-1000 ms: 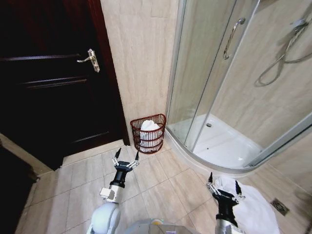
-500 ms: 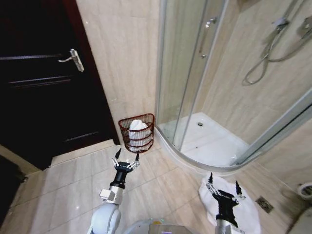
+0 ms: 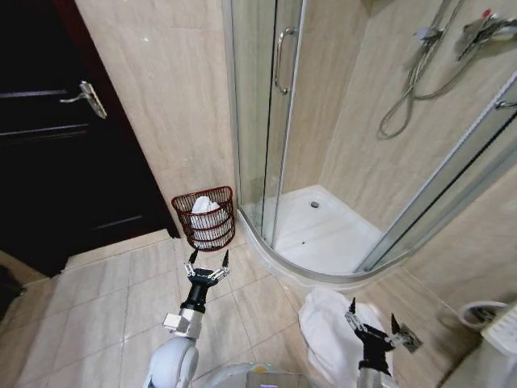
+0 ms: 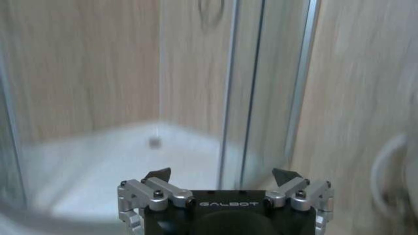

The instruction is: Discard the used towel into the hamper.

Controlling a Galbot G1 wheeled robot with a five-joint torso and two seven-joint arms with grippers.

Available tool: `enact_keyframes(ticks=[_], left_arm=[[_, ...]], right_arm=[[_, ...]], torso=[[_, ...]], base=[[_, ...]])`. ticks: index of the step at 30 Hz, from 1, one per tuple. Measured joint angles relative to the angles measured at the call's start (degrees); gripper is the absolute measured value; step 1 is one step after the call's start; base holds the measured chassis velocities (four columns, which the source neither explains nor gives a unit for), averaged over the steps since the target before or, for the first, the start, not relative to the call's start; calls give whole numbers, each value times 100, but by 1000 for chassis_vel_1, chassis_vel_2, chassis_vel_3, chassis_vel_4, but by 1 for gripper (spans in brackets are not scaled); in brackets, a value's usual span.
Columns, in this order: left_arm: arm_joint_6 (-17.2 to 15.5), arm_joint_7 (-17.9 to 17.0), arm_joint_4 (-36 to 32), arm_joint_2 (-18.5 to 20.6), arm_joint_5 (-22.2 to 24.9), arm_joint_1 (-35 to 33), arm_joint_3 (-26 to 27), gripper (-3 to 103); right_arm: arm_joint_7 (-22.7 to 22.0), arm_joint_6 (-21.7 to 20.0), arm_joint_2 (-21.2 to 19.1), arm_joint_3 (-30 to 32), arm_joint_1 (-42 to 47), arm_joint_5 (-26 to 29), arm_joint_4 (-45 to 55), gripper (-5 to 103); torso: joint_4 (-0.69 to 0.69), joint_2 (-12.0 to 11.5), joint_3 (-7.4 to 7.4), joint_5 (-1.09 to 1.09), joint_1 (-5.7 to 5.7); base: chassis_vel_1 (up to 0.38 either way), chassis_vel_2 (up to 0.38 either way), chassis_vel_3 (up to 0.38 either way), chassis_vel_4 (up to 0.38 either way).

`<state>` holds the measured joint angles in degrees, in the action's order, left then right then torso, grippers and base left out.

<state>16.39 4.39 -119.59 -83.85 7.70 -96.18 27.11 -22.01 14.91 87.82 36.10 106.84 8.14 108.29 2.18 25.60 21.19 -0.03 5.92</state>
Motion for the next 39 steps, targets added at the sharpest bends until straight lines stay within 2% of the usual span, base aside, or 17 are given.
enact_keyframes(ticks=[4, 5, 7, 8, 9, 12, 16, 20, 25, 31, 35, 39], left_arm=[[-5, 6, 0, -5, -9, 10, -92, 100], [-5, 6, 0, -5, -9, 10, -92, 100], [-5, 10, 5, 0, -28, 4, -124, 100], [-5, 14, 7, 3, -32, 5, -130, 100], [-5, 14, 7, 3, -32, 5, -130, 100], [-26, 45, 8, 14, -42, 36, -130, 100], [-60, 72, 3, 16, -45, 69, -119, 100], [-90, 107, -18, 11, -67, 69, -116, 100], [-91, 126, -27, 9, -70, 58, -111, 100], [-77, 161, 9, 8, -61, 52, -114, 100], [-110, 195, 39, 14, -71, 41, -124, 100], [-110, 207, 73, 17, -83, 56, -134, 100]], right_arm=[[908, -491, -165, 219, -499, 880, -1258, 100], [908, -491, -165, 219, -499, 880, -1258, 100], [1316, -656, -243, 260, -834, 1153, -1979, 100], [1525, -706, -245, 290, -993, 1185, -2248, 100], [1525, -706, -245, 290, -993, 1185, -2248, 100], [2118, -929, -220, 432, -1440, 1177, -2816, 100], [2237, -1115, -182, 550, -1738, 1067, -3008, 100], [2257, -1497, -147, 703, -1991, 1013, -3143, 100], [2255, -1524, -141, 716, -1922, 991, -3022, 100], [2128, -1339, -110, 667, -1681, 907, -2734, 100], [1915, -949, -79, 618, -1557, 748, -2620, 100], [1896, -903, -86, 621, -1507, 730, -2589, 100]], torso=[[-6, 0, 0, 1, 0], [-6, 0, 0, 1, 0], [-7, 0, 0, 5, 0], [-6, 0, 0, 5, 0], [-6, 0, 0, 5, 0], [-3, 0, 1, 4, 1], [-3, 0, 0, 3, 1], [-3, 0, 0, 2, 1], [-4, 0, 0, 2, 1], [-4, 0, 0, 2, 1], [-4, -25, -15, 2, -9], [-4, -99, -54, 2, -44]], base=[[61, 68, -101, -17], [39, 85, -99, -39], [-13, 32, -91, -14], [0, 0, 0, 0], [0, 0, 0, 0], [0, 0, 0, 0], [0, 0, 0, 0], [0, 0, 0, 0], [0, 0, 0, 0], [0, 0, 0, 0], [0, 0, 0, 0], [0, 0, 0, 0]])
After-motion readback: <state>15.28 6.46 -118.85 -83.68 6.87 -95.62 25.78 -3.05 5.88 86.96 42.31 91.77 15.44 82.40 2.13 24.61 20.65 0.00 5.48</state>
